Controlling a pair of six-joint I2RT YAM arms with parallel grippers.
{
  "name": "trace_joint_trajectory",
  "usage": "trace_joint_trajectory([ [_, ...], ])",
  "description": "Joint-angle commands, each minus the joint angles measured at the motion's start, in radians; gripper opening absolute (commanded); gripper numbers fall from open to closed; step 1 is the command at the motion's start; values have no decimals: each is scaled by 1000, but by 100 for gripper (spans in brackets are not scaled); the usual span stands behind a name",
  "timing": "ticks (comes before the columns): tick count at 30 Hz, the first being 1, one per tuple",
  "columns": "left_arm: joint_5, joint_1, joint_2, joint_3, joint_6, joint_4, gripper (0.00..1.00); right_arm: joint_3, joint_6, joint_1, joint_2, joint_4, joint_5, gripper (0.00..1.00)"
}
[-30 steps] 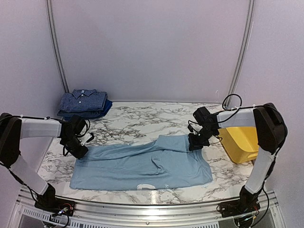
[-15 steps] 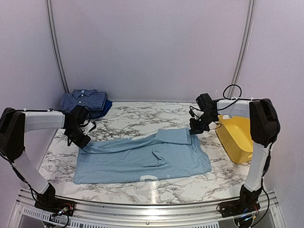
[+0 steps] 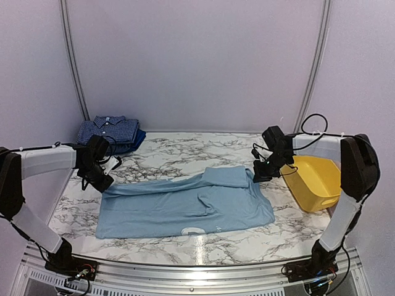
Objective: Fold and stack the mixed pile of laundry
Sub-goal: Fold the 1/3-folded T-shirt at the center of the board.
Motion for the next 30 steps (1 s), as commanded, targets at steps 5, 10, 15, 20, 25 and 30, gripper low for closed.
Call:
trace_joint_trajectory([
  [5, 24, 16, -15, -16, 9, -20, 0, -14, 24, 21, -23, 32, -36, 7],
  [10, 23, 16, -12, -3, 12, -16, 0, 76, 37, 0, 24, 36, -60, 30],
  [15, 24, 19, -10, 2, 9, -11, 0, 127, 42, -6, 94, 39, -90, 32],
  [20, 32, 25, -7, 5, 4, 2, 0, 140, 48, -6, 141, 31, -108, 31],
  [25, 35, 25, 11, 8, 2, 9, 0, 108, 45, -6, 164, 37, -106, 32],
  [30, 38, 26, 23, 2, 2, 17, 0, 97, 42, -4, 175, 52, -114, 25],
])
